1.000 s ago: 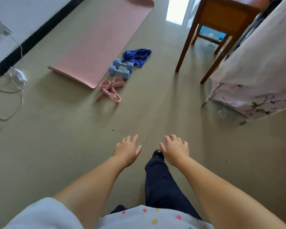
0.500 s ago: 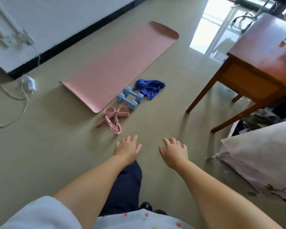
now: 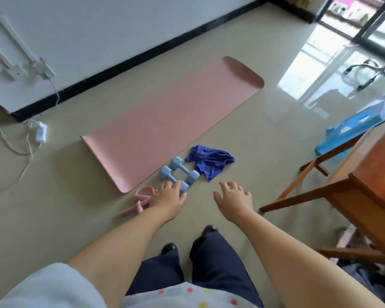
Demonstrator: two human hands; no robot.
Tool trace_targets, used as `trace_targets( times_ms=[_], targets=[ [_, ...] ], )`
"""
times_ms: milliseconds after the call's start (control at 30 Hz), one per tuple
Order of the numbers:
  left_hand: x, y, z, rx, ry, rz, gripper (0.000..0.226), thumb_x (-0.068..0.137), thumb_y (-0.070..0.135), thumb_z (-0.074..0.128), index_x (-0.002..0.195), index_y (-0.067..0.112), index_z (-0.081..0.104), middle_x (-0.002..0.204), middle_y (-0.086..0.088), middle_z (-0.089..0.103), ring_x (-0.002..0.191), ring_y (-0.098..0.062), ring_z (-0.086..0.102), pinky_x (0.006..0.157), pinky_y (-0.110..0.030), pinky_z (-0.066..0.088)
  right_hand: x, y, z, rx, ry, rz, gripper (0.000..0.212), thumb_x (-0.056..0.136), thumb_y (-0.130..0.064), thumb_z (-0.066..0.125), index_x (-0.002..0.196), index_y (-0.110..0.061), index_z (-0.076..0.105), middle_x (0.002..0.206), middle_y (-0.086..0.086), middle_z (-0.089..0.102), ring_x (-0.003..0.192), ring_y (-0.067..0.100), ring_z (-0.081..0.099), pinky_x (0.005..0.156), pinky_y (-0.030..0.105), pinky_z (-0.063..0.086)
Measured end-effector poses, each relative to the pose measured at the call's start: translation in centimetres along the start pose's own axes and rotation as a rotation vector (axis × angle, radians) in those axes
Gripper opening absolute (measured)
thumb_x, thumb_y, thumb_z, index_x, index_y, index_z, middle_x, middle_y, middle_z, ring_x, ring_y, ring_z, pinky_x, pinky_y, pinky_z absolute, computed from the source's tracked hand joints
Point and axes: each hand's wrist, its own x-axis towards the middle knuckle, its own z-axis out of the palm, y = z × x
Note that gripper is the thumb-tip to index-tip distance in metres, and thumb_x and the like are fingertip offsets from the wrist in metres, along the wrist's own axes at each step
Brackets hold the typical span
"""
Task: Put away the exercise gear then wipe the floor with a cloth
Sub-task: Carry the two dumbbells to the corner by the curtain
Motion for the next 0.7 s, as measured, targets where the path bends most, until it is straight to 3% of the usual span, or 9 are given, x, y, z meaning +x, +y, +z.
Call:
trace_targets(
  times_ms=[167,300,433,600,700],
  targets=[
    [8.0,-0.3,-1.5,-0.138,0.002,-0.211,0.051,0.097,0.042,0.033,0.143,0.019,0.028,0.135,-0.013,0.043,0.124,-0.033,0.042,0.101,-0.044,0.036,11.0,-0.8,-3.7,-0.124,-0.091,-0.200,0.046,0.098,-0.044,0.028,0.139,-0.024,0.033,0.136,0.003,0.042,0.123,0.024,0.042,0.101,0.040,0.032],
    [14.1,0.2,-2.8,-0.282,0.006,-0.463,0.055,0.097,0.045,0.032,0.146,0.020,0.025,0.142,-0.012,0.039,0.130,-0.035,0.038,0.105,-0.048,0.034,20.7,-1.0,-7.4,-0.253,-0.157,-0.348,0.046,0.099,-0.044,0.027,0.138,-0.022,0.035,0.139,0.003,0.040,0.125,0.026,0.039,0.103,0.042,0.030],
    [19.2,3.2,-3.3,-0.428,-0.031,-0.544,0.053,0.099,0.040,0.033,0.146,0.017,0.026,0.147,-0.013,0.033,0.134,-0.033,0.034,0.107,-0.045,0.030,28.5,-0.8,-9.3,-0.317,-0.223,-0.410,0.043,0.099,-0.043,0.027,0.135,-0.020,0.039,0.138,0.006,0.042,0.125,0.027,0.040,0.102,0.042,0.031],
    [26.6,3.9,-0.3,-0.610,-0.064,-0.578,0.054,0.098,0.038,0.037,0.146,0.016,0.026,0.146,-0.013,0.036,0.133,-0.031,0.035,0.105,-0.043,0.036,35.7,-0.8,-5.8,-0.368,-0.376,-0.411,0.036,0.100,-0.029,0.036,0.135,-0.018,0.038,0.136,0.007,0.040,0.122,0.029,0.040,0.098,0.043,0.035],
    [31.2,1.9,3.5,-0.672,-0.089,-0.634,0.057,0.098,0.038,0.039,0.148,0.018,0.022,0.147,-0.014,0.034,0.134,-0.031,0.034,0.104,-0.045,0.036,40.1,-1.3,-1.0,-0.301,-0.446,-0.347,0.039,0.099,-0.031,0.032,0.136,-0.020,0.037,0.134,0.008,0.042,0.121,0.028,0.041,0.096,0.041,0.034]
  ],
)
